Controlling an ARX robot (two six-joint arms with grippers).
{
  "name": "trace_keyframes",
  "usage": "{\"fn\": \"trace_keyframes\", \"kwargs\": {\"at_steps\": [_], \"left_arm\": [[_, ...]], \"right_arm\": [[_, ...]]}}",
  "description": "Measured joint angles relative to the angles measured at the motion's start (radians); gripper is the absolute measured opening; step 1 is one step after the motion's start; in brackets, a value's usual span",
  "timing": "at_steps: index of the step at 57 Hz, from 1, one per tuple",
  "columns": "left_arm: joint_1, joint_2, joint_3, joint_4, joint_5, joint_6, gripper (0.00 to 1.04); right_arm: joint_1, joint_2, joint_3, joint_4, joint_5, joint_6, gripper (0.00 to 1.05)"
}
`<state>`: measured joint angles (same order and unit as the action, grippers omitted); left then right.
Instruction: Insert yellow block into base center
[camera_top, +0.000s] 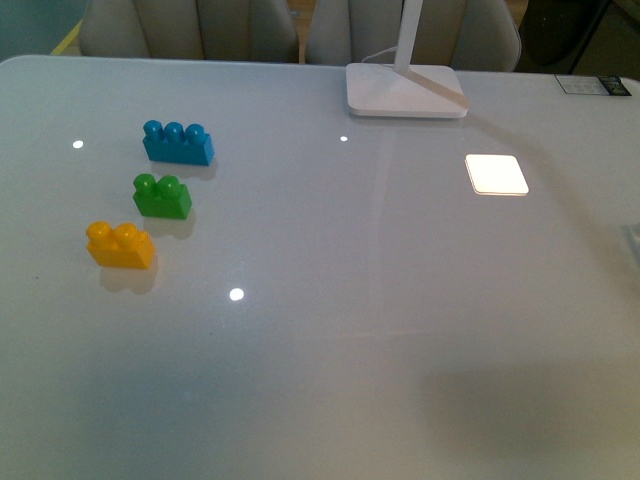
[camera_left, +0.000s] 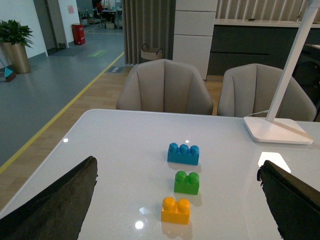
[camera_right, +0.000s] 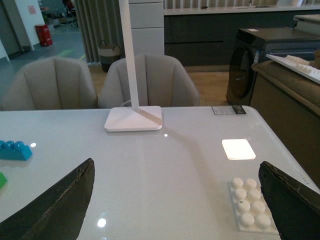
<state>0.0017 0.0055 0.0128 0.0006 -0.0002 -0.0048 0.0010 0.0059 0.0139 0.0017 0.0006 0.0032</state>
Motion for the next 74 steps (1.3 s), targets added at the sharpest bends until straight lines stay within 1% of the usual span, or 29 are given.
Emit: {"fn": "trace_keyframes", "kwargs": {"at_steps": [55,56,57,58,59,60,61,62,64,66,69,72,74], "left_arm": [[0.000,0.000,0.000,0.000,0.000,0.000,0.97],[0.000,0.000,0.000,0.000,0.000,0.000,0.97],[0.000,0.000,0.000,0.000,0.000,0.000,0.97],[0.000,0.000,0.000,0.000,0.000,0.000,0.97],[0.000,0.000,0.000,0.000,-0.001,0.000,0.97],[0.000,0.000,0.000,0.000,-0.001,0.000,0.97],[0.000,0.000,0.000,0.000,0.000,0.000,0.97],[0.000,0.000,0.000,0.000,0.001,0.000,0.97],[0.000,0.000,0.000,0.000,0.000,0.000,0.97],[0.000,0.000,0.000,0.000,0.000,0.000,0.97],[0.000,0.000,0.000,0.000,0.000,0.000,0.97],[0.000,0.000,0.000,0.000,0.000,0.000,0.97],[0.000,0.000,0.000,0.000,0.000,0.000,0.97]], "right_arm": [[0.000,0.000,0.000,0.000,0.000,0.000,0.96],[0.008,0.015,0.007,-0.025,0.030,0.013,0.96],[0.015,0.040,0.031,-0.085,0.082,0.050,0.96],[0.019,0.059,0.046,-0.120,0.095,0.059,0.96],[0.016,0.108,0.075,-0.183,0.147,0.102,0.96],[-0.001,0.163,0.104,-0.237,0.175,0.137,0.96],[-0.012,0.192,0.117,-0.259,0.179,0.144,0.96],[-0.039,0.245,0.138,-0.283,0.175,0.171,0.96],[-0.084,0.318,0.157,-0.283,0.154,0.190,0.96],[-0.134,0.379,0.170,-0.264,0.119,0.193,0.96],[-0.239,0.488,0.202,-0.201,0.039,0.190,0.96],[-0.373,0.622,0.256,-0.100,-0.055,0.160,0.96],[-0.428,0.687,0.285,-0.054,-0.098,0.136,0.96]]}}
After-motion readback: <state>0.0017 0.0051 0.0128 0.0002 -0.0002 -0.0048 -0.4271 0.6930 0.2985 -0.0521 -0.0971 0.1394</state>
